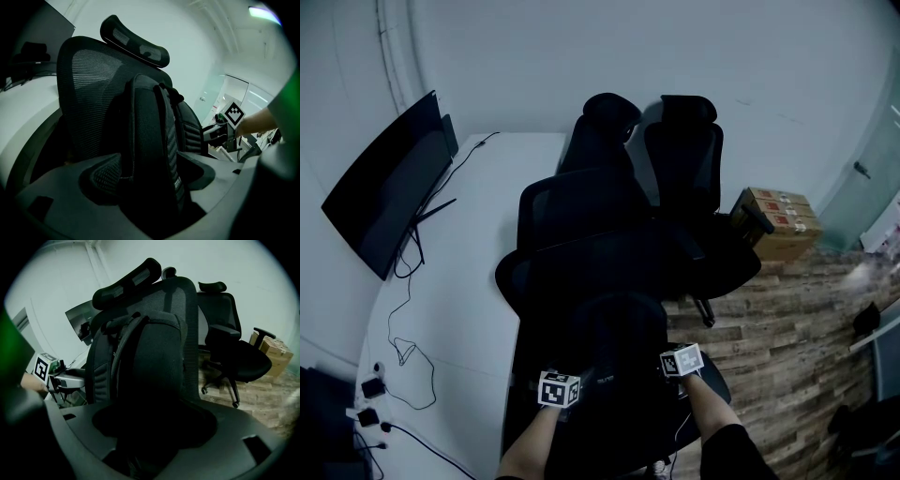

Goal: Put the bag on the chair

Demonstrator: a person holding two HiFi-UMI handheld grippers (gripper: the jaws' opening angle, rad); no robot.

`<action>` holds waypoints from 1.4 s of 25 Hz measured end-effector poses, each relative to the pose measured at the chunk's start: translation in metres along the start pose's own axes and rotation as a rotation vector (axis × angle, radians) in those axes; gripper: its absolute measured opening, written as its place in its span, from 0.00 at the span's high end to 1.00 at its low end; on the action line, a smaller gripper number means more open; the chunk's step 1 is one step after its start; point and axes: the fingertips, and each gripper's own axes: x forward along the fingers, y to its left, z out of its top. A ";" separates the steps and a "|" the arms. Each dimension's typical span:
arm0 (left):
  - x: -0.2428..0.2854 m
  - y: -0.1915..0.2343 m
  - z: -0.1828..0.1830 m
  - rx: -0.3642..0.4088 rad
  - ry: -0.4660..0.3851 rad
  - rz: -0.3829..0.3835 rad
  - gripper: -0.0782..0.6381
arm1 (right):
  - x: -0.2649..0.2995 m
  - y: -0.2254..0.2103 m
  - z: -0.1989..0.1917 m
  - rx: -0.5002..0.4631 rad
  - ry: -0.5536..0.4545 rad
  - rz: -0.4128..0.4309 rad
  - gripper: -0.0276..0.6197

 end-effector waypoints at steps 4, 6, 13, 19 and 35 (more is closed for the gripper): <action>-0.001 0.001 0.002 -0.002 -0.010 0.012 0.38 | -0.015 -0.001 0.000 0.004 0.001 -0.022 0.57; -0.001 0.002 0.001 -0.001 -0.007 0.020 0.38 | -0.021 0.000 -0.001 0.008 -0.003 -0.027 0.57; -0.013 0.001 0.003 -0.008 -0.010 0.075 0.38 | -0.035 0.002 -0.003 0.033 -0.082 -0.040 0.57; -0.032 -0.010 0.018 0.009 -0.063 0.117 0.38 | -0.051 0.001 -0.001 0.073 -0.197 -0.063 0.57; -0.112 -0.067 0.032 0.015 -0.213 0.242 0.62 | -0.149 0.035 -0.019 0.048 -0.360 -0.049 0.82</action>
